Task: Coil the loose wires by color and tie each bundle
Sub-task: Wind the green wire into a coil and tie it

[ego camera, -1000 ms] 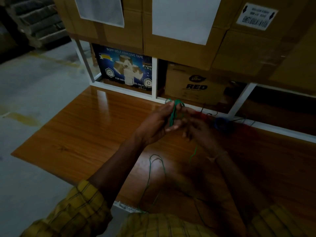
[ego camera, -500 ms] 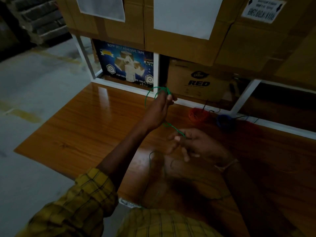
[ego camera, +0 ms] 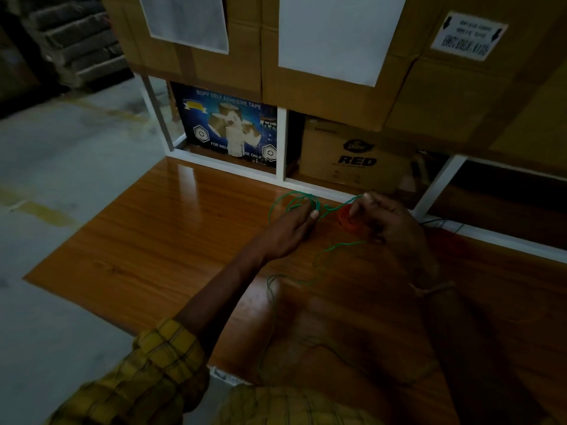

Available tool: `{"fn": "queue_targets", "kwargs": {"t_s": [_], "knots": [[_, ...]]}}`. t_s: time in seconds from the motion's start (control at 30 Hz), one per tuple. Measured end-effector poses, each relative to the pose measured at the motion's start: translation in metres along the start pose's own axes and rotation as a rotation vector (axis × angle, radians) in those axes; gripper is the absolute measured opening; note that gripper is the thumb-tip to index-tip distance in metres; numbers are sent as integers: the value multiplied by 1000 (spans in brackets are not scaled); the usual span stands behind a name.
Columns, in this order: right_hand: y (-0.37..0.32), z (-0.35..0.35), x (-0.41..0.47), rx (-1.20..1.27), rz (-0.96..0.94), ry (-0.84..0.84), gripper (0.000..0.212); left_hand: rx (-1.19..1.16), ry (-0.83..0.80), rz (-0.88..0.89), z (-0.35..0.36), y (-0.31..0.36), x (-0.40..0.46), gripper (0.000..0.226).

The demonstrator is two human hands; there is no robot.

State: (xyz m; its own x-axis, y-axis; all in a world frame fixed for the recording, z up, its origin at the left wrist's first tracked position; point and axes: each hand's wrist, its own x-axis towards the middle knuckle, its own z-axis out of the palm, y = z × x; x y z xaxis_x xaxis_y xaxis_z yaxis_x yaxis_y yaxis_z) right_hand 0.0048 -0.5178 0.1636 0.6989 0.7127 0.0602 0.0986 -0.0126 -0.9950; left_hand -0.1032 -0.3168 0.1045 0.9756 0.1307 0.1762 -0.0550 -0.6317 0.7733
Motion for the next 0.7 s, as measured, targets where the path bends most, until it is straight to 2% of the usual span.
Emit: {"fn": "queue_targets", "kwargs": {"t_s": [0.17,0.37,0.43,0.6,0.7], "knots": [[-18,-5,7,75,-21,-40,40,50,1,-10,7,0,-2,26],[-24,-15,19,76,-30,-28,40,-35,-68,-88,-3,1,-8,32],[-18,-17,26,20,-47,4,40,-168,-135,-117,-7,6,-12,38],[0,-15,49,-55,-93,127,35,-598,-367,-120,-13,25,-16,35],[17,-11,58,-118,-45,175,32,-878,-454,-129,-12,35,-17,34]]}}
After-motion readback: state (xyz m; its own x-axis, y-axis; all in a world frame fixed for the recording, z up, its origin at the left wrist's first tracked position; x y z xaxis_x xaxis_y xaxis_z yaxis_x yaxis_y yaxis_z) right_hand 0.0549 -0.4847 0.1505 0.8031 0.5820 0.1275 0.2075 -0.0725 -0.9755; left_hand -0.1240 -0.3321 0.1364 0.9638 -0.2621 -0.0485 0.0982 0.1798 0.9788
